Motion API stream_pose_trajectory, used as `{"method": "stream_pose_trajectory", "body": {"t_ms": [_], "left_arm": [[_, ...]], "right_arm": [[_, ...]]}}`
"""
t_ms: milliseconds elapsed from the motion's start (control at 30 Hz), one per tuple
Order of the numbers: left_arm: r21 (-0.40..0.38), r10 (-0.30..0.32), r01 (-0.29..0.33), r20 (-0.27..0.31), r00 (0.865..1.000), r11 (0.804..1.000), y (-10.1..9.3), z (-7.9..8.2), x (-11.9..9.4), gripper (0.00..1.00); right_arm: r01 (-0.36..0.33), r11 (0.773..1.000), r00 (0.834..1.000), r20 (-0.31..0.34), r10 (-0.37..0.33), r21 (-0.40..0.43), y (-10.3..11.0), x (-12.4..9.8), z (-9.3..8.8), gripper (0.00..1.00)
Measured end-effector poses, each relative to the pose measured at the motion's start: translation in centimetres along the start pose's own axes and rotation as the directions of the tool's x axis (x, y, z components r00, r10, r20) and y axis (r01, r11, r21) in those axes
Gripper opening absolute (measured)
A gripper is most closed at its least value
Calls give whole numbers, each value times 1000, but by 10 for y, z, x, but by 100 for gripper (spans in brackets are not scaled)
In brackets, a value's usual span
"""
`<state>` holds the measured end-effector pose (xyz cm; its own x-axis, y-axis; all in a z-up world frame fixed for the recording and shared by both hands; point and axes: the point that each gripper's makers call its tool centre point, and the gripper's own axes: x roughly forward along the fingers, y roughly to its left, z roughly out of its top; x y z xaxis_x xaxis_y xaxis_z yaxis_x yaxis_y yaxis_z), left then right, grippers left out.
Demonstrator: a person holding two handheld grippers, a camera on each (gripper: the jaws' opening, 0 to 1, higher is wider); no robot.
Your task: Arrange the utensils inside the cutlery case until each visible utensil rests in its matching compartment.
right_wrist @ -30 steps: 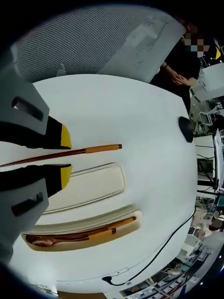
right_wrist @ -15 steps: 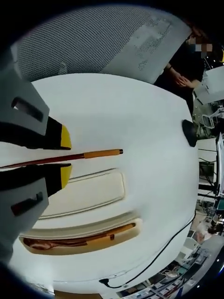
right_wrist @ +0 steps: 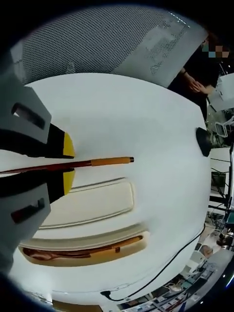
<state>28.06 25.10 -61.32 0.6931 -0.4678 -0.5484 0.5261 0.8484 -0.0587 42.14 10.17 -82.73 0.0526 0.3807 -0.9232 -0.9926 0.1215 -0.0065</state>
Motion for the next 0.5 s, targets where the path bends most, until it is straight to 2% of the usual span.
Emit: {"method": "stream_pose_trajectory", "body": {"t_ms": [233, 500], "left_arm": [[3, -6, 6, -3, 1000, 1000, -3, 0, 1, 72], [10, -8, 8, -2, 1000, 1000, -3, 2, 2, 72]], "right_arm": [[14, 996, 1000, -17, -15, -84, 4, 2, 1, 1], [-1, 1000, 1000, -10, 0, -21, 2, 1, 1, 1]]}}
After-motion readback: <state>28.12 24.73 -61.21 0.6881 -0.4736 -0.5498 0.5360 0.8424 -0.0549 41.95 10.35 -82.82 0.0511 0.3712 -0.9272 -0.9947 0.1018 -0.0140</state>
